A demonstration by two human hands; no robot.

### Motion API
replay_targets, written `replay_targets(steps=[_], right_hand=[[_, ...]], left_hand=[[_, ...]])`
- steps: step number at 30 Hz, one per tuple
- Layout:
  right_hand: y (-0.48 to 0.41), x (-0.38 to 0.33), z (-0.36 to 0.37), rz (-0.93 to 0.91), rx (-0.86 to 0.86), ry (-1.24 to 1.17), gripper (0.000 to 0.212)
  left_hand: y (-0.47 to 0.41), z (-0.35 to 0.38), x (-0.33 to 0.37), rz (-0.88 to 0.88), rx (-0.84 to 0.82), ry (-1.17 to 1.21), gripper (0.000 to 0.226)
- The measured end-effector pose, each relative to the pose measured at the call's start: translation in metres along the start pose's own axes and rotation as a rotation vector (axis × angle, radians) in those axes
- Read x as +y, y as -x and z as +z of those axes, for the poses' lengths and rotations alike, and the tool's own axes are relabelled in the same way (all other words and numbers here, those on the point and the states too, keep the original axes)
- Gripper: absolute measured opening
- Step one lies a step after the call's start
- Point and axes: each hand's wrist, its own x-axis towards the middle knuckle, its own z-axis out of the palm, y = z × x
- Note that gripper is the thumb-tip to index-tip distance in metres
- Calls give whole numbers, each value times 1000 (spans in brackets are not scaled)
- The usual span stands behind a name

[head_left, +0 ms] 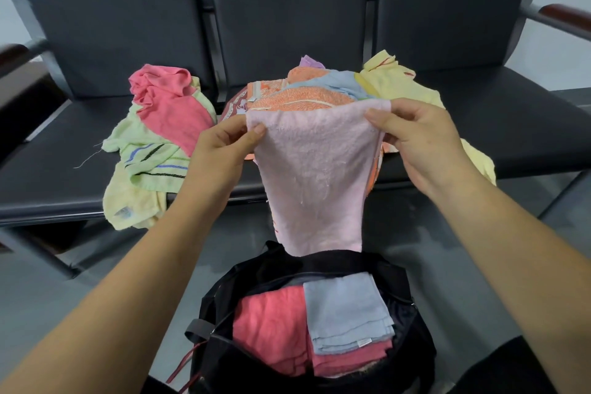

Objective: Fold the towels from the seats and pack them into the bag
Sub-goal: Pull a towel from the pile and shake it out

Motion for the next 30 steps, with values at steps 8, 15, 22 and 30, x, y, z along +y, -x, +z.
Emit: replay_targets(steps=[8,15,22,30], right_hand=[[12,-12,6,-95,-14,0,17],[13,-15,11,-163,-397,197,87],[7,7,11,-28,-272,252,90],[18,-7,6,109,-665,517,50]], left_hand=[[2,-1,7,72,81,-31,18],[7,5,22,118,18,-82,26],[0,-4,2,-260,-196,-219,51],[1,-1,-1,-291,-212,-98,22]])
